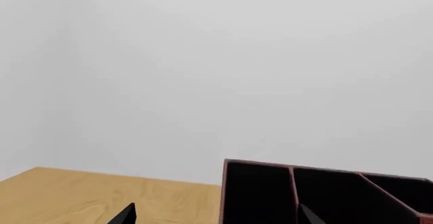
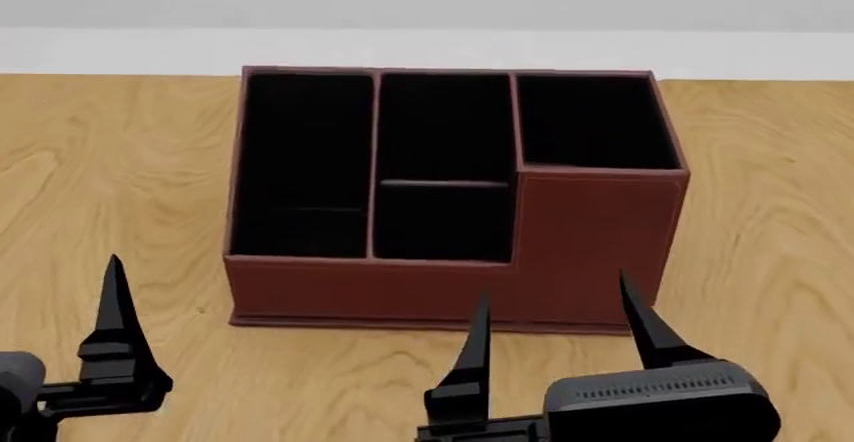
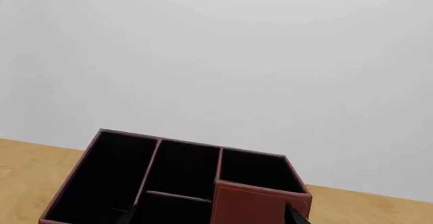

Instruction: Pick up the white mug and place it to the right of the caddy.

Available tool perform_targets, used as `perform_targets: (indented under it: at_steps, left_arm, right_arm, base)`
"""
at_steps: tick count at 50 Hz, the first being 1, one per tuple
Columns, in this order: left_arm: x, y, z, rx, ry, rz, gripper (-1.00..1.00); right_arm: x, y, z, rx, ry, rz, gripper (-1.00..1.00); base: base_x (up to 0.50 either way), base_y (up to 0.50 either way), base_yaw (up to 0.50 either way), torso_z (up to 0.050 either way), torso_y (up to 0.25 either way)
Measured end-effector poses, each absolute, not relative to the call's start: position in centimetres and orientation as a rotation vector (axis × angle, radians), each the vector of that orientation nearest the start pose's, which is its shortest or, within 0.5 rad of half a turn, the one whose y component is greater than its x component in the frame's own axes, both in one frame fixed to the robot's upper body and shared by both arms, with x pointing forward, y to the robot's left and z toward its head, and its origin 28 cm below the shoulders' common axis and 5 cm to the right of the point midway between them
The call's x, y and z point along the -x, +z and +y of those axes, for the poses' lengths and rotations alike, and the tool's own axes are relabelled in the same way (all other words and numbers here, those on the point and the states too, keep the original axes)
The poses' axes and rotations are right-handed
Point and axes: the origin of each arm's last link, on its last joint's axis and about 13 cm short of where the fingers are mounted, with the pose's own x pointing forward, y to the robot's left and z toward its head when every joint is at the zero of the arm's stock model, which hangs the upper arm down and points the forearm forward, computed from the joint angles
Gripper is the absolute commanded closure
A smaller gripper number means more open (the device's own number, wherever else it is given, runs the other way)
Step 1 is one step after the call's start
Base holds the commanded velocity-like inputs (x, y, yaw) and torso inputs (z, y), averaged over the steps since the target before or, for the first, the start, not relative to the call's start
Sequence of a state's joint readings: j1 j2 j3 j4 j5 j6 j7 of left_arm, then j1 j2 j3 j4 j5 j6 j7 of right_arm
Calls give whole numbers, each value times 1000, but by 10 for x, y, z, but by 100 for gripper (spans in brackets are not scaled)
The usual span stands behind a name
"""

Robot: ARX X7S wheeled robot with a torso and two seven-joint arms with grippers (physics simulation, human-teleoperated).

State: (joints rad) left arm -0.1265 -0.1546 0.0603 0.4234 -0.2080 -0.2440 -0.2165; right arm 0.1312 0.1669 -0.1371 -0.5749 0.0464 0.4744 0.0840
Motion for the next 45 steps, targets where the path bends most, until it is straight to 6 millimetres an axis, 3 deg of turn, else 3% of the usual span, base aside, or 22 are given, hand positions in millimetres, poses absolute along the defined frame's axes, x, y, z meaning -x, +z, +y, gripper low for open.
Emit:
perform_targets:
  at_steps: [23, 45]
  left_arm:
    - [-229, 112, 215, 62, 79, -277, -100]
    - [-231, 116, 220, 58, 92, -287, -100]
  right_arm:
    - [-216, 127, -97, 111, 77, -233, -100]
    - [-214, 139, -89, 144, 123, -200, -100]
  base:
    - [500, 0, 0, 0, 1]
    - [8, 0, 0, 0, 0]
